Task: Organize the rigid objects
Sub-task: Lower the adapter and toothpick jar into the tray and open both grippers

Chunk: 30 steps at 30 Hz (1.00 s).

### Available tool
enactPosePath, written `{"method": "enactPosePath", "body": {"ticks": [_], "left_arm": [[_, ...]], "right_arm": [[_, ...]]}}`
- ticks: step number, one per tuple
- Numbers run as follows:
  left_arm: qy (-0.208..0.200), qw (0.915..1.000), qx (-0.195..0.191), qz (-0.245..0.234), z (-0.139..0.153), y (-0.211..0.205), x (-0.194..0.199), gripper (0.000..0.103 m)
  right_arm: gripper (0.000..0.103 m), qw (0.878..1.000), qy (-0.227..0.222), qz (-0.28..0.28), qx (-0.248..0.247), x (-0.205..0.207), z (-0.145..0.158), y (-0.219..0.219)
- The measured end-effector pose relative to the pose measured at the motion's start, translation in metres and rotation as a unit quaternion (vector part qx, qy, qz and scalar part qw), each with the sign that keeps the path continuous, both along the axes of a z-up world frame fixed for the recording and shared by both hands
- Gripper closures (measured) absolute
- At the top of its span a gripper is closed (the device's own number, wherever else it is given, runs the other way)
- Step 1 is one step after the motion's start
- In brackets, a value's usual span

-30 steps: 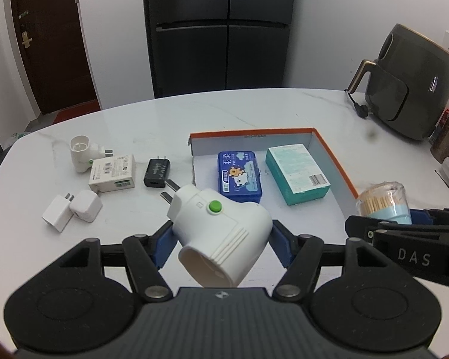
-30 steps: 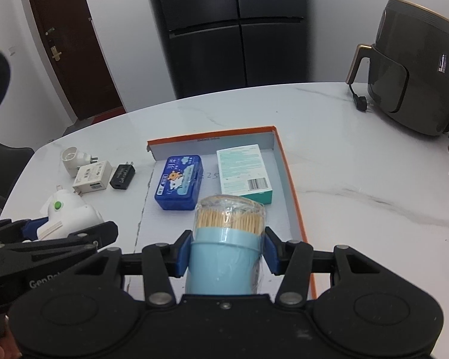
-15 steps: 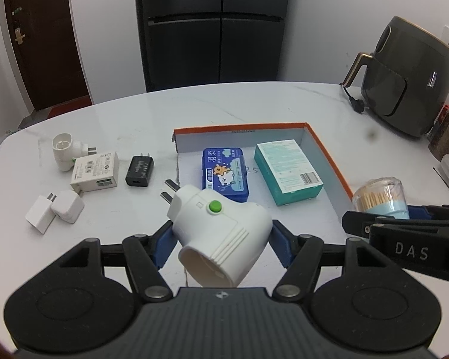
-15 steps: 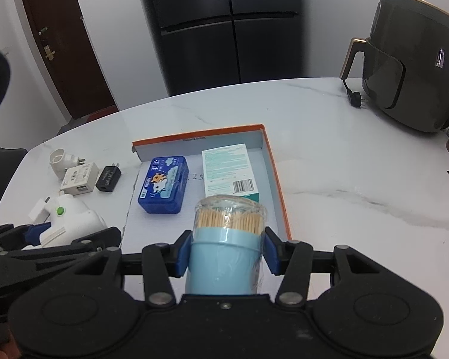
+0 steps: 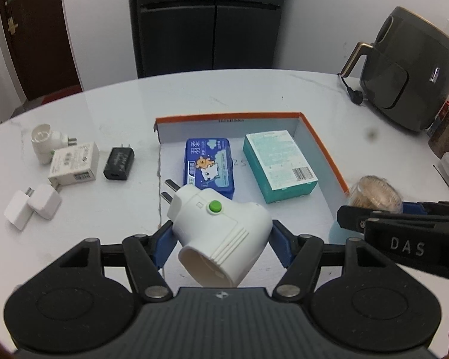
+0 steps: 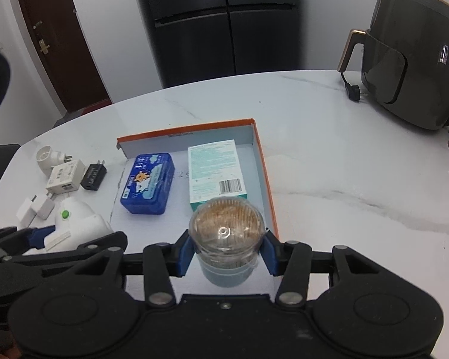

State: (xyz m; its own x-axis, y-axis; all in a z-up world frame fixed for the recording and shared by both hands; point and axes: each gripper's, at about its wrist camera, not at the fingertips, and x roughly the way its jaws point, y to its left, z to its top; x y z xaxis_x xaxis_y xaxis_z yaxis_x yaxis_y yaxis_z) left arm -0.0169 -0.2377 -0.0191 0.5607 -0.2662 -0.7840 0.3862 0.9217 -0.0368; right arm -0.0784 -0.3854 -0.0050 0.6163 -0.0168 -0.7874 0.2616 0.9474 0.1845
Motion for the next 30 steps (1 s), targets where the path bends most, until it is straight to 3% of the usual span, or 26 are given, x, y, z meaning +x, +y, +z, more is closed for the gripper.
{"method": "enactPosePath", "body": {"ticks": [9,14,16,19,30], "left_arm": [[0.016,0.9998,-0.008,-0.010,-0.011,-0.013,0.012,0.035],[0.019,0.9991,-0.027,-0.028,-0.013,-0.022,0.013,0.035],[0.016,0.9989,-0.031,-0.032,-0.010,-0.024,0.011,0.027],[0.005,0.9987,-0.035,-0.036,-0.004,-0.022,0.009,0.025],[-0.016,0.9996,-0.020,0.011,0.017,0.022,0.011,0.019]], "right_arm": [[0.042,1.000,0.008,-0.003,-0.013,0.017,-0.007,-0.011],[0.035,1.000,-0.021,-0.005,-0.015,0.016,0.001,-0.016],[0.035,1.000,-0.026,-0.005,-0.017,0.017,0.005,-0.017],[0.035,0.999,-0.037,-0.014,-0.019,0.016,0.010,-0.016],[0.031,0.998,-0.048,-0.015,-0.036,0.014,0.022,0.012]]}}
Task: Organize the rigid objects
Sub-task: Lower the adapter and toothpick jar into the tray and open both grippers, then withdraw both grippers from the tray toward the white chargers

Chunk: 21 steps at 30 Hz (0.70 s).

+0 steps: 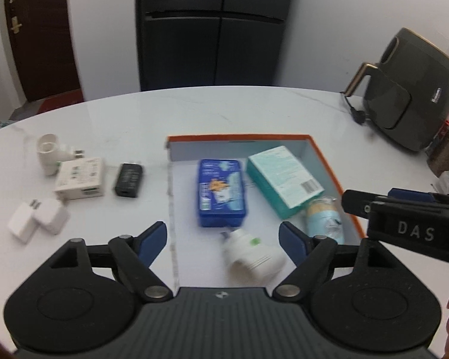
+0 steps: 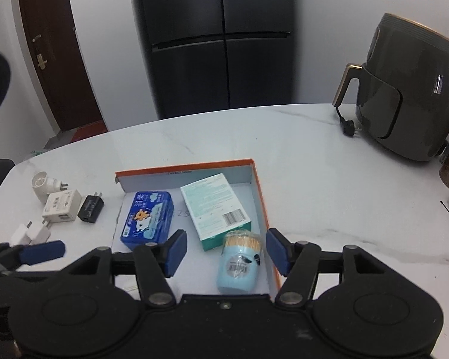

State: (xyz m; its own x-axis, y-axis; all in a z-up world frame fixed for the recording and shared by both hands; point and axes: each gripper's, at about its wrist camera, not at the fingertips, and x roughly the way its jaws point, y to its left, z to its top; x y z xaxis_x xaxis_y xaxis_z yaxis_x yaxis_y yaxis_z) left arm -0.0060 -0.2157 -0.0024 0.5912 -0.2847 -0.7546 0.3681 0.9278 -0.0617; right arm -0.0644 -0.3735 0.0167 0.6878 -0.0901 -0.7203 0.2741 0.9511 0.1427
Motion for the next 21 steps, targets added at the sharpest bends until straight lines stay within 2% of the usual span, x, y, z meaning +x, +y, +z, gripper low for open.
{"method": "enactPosePath", "body": {"ticks": [7,21], "left_arm": [[-0.007,0.9993,0.002,0.036,0.009,0.037,-0.001,0.016],[-0.009,0.9950,0.003,0.100,0.014,0.112,0.008,0.016]], "right_arm": [[0.030,1.000,-0.004,0.016,-0.002,0.001,0.006,0.029],[0.030,0.997,-0.002,0.080,0.008,0.026,0.006,0.102]]}}
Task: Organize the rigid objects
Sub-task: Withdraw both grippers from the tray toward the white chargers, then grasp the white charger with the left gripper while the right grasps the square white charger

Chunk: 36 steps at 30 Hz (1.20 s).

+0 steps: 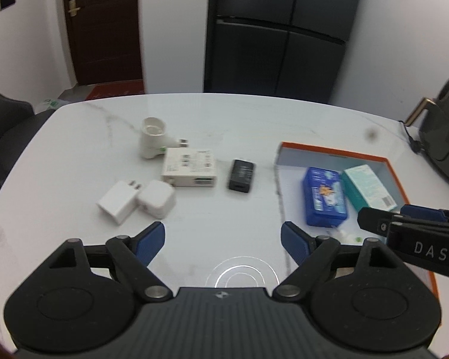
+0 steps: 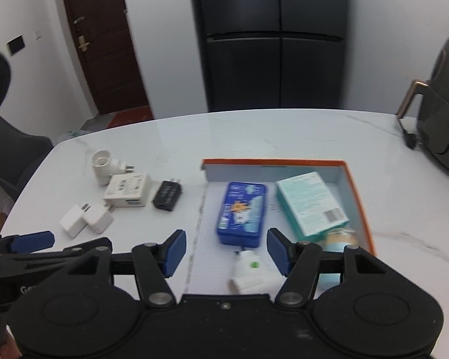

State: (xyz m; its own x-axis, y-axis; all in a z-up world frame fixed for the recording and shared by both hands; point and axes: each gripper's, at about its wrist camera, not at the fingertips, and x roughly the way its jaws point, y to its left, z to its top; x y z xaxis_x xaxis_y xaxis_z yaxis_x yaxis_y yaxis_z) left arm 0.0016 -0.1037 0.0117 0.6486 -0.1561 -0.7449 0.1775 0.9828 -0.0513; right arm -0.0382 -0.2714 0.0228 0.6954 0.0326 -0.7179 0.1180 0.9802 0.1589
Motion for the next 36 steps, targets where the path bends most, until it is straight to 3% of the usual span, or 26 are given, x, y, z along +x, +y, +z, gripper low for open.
{"method": "enactPosePath", "body": {"ticks": [15,21,29,32,36], "left_arm": [[0.025,0.9987,0.025,0.037,-0.024,0.073,0.039,0.016],[0.042,0.9981,0.035,0.029,-0.047,0.103,0.067,0.016],[0.043,0.9967,0.063,-0.028,-0.073,0.109,0.108,0.018],[0.044,0.9952,0.068,-0.055,-0.080,0.108,0.118,0.024],[0.046,0.9940,0.058,-0.081,-0.089,0.112,0.124,0.044]], "right_arm": [[0.030,0.999,0.021,0.031,0.011,0.034,-0.018,0.059],[0.030,0.999,0.029,0.031,0.013,0.043,-0.027,0.077],[0.030,0.999,0.041,0.023,0.015,0.051,-0.039,0.091],[0.030,0.999,0.045,0.018,0.015,0.053,-0.045,0.096],[0.030,0.999,0.047,0.016,0.016,0.057,-0.050,0.102]]}}
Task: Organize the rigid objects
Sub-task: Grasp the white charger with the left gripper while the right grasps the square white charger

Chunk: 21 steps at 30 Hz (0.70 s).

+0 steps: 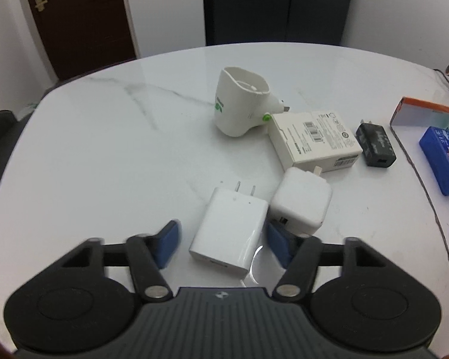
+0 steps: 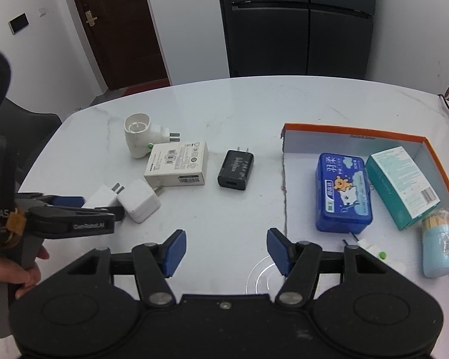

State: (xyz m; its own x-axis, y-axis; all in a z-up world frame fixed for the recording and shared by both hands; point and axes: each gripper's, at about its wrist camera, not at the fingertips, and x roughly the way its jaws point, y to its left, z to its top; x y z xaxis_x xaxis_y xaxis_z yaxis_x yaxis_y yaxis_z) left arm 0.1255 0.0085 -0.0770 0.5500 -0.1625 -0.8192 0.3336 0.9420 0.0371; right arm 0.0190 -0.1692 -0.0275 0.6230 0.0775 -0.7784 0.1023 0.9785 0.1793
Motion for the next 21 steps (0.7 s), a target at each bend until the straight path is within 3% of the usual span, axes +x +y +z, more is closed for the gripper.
{"method": "enactPosePath", "body": {"ticks": [1,3,11,21], "left_arm": [[-0.002,1.0000,-0.004,-0.004,0.000,0.001,0.000,0.055],[-0.007,0.9999,-0.006,-0.010,0.003,0.002,0.000,0.062],[-0.004,0.9997,-0.020,0.017,0.006,0.019,-0.007,0.062],[-0.009,0.9977,-0.031,0.059,0.014,0.047,-0.012,0.062]], "right_arm": [[0.030,1.000,0.001,0.001,0.000,0.002,-0.002,0.002],[0.030,1.000,0.003,0.003,0.001,0.006,-0.005,0.008],[0.030,0.998,0.003,0.057,0.025,0.042,-0.021,0.043],[0.024,0.992,-0.003,0.127,-0.013,0.088,-0.043,0.088]]}}
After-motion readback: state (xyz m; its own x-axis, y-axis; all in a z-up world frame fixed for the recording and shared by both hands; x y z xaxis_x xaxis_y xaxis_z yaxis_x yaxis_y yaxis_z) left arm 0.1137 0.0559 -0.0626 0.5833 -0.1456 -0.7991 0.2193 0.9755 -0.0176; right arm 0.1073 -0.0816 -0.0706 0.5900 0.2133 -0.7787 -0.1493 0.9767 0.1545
